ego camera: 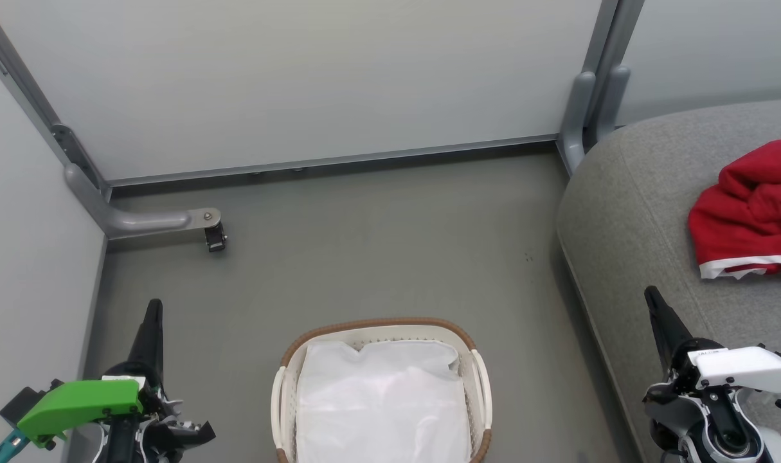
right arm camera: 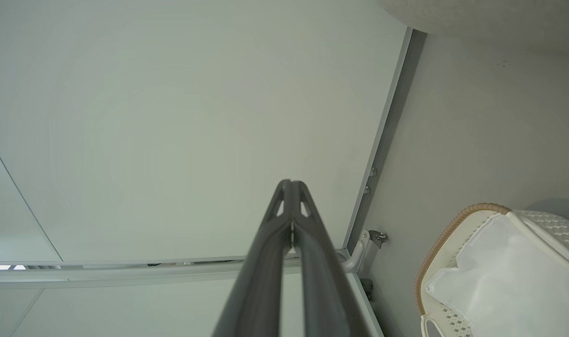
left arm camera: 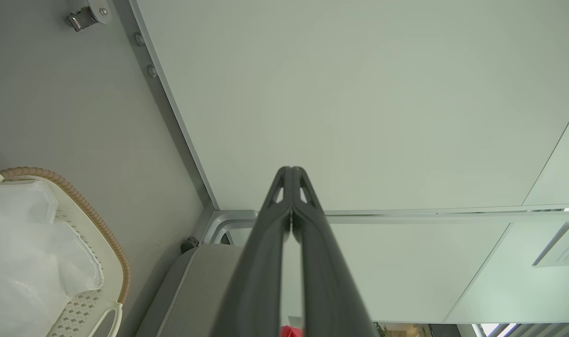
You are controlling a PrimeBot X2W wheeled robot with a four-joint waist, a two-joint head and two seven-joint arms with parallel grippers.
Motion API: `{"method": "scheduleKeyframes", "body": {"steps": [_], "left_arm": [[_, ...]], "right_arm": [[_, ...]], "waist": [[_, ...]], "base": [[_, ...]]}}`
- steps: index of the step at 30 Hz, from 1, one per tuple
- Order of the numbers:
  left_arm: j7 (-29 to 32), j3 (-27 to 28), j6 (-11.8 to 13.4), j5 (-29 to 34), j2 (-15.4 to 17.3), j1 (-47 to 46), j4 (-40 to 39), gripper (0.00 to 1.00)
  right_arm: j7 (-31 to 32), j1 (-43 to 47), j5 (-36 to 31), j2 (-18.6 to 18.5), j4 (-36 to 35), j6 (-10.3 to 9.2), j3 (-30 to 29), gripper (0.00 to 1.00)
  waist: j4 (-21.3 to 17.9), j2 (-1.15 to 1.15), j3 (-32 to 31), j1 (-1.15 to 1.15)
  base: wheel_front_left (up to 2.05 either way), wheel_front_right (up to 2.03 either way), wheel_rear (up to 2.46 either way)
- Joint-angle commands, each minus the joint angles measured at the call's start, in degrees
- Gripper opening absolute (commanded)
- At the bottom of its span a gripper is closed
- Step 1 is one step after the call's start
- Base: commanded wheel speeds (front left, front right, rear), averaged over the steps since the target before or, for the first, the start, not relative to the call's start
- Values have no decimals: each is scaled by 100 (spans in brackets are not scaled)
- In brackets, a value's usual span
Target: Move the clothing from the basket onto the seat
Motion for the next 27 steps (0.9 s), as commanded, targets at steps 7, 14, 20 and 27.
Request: {"method": "scheduleKeyframes", "body": {"steps": [7,14,20,27], "left_arm": [[84,56,-57,-326,40,-13,-56,0],[95,54,-56,-321,40,-13,-51,0],[95,53,-56,-322,40,-13,-51,0],[95,53,-56,-322,40,-13,-51,0]], "right_arm": [[92,85,342,-36,-69,-2,-46,0],[96,90,348,-36,-67,-2,-45,0],[95,90,348,-36,-67,-2,-45,0],[95,90,349,-36,-66,-2,-45,0]], "waist": [[10,0,-58,0],[11,0,-64,0],[11,0,-64,0],[11,0,-64,0]], "base": [[0,0,0],[0,0,0],[0,0,0],[0,0,0]]}}
